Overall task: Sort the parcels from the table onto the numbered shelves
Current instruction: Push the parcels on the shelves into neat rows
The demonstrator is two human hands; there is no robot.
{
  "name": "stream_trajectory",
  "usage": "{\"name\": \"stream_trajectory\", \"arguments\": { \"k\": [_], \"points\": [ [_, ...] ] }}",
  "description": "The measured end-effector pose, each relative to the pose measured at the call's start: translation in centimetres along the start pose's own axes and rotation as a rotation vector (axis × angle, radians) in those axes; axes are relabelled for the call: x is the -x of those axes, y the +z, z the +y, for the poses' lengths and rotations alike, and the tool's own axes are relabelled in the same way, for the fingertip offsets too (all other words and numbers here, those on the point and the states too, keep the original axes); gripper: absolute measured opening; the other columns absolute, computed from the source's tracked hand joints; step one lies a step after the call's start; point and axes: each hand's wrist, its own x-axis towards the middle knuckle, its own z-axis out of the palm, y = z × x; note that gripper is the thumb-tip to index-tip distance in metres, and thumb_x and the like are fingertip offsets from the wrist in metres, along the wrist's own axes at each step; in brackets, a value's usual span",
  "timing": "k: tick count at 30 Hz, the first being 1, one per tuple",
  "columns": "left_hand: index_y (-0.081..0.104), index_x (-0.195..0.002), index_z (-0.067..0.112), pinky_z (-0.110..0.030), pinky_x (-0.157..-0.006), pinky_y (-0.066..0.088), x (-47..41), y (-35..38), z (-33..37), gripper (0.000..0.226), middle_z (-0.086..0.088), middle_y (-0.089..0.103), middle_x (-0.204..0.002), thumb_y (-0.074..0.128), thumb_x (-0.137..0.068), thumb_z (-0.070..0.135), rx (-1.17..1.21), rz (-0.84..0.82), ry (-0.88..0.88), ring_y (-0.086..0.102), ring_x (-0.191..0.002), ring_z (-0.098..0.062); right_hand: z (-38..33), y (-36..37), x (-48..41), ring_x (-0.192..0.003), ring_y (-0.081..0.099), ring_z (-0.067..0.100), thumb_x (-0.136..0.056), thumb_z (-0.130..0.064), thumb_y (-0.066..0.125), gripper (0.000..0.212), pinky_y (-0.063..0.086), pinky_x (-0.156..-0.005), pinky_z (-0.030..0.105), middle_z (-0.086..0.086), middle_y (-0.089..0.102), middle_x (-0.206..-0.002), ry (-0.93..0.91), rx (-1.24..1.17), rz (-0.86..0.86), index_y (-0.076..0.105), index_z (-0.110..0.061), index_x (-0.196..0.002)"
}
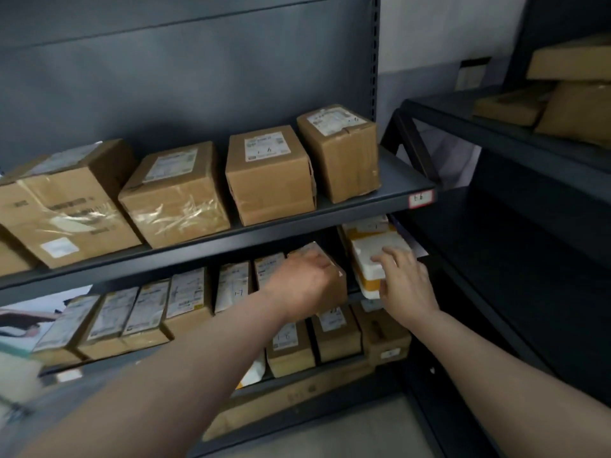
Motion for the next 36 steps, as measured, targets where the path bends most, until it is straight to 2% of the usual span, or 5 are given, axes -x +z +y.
{"name": "stream_trajectory", "arguments": {
  "k": [5, 12, 22, 30, 36],
  "points": [
    [0.042, -0.139, 0.020, -0.041, -0.098, 0.039, -1.5, 3.6, -0.1, 0.052, -0.007, 0.042, -0.142, 0.060, -0.091, 0.025, 0.108, -0.277, -0.356, 0.035, -0.131, -0.029, 1.2, 1.1, 0.5, -0.147, 0.002, 0.027, -0.085, -0.018, 0.061, 0.074, 0.018, -0.116, 0.046, 0.008, 0.013, -0.158, 0.026, 0.076, -0.168, 0.022, -0.022, -0.148],
    [0.019, -0.153, 0.024, -0.045, -0.111, 0.034, -3.9, 6.5, -0.2, 0.067, -0.012, 0.021, -0.157, 0.053, -0.096, 0.024, 0.147, -0.383, -0.427, 0.021, -0.142, -0.034, 2.6, 2.3, -0.3, -0.146, -0.009, 0.029, -0.086, -0.014, 0.058, 0.081, 0.009, -0.118, 0.050, 0.005, -0.002, -0.160, 0.075, 0.059, -0.283, 0.011, -0.031, -0.149],
    [0.023, -0.152, 0.029, -0.043, -0.113, 0.031, -6.1, 8.9, -1.9, 0.084, -0.007, 0.016, -0.160, 0.056, -0.084, -0.009, 0.210, -0.318, -0.448, 0.015, -0.146, -0.029, 2.8, 3.5, -3.4, -0.146, -0.015, 0.023, -0.080, 0.001, 0.058, 0.097, 0.018, -0.117, 0.049, -0.001, -0.010, -0.160, 0.064, 0.002, -0.363, 0.003, -0.036, -0.151],
    [0.023, -0.151, 0.029, -0.043, -0.115, 0.028, -7.0, 10.0, -2.7, 0.088, -0.005, 0.010, -0.162, 0.057, -0.081, -0.013, 0.236, -0.294, -0.480, 0.007, -0.149, -0.027, 2.8, 4.7, -4.7, -0.145, -0.020, 0.023, -0.080, 0.000, 0.061, 0.103, 0.019, -0.115, 0.049, -0.004, -0.016, -0.159, 0.054, 0.031, -0.379, -0.003, -0.039, -0.151],
    [0.017, -0.151, 0.030, -0.041, -0.117, 0.026, -6.3, 10.6, -2.5, 0.092, -0.005, 0.004, -0.163, 0.059, -0.081, -0.012, 0.270, -0.235, -0.497, 0.002, -0.150, -0.025, 3.0, 4.6, -4.4, -0.143, -0.025, 0.025, -0.081, -0.005, 0.061, 0.108, 0.000, -0.117, 0.051, -0.001, -0.026, -0.157, 0.018, 0.126, -0.382, -0.017, -0.037, -0.148]
  ]
}}
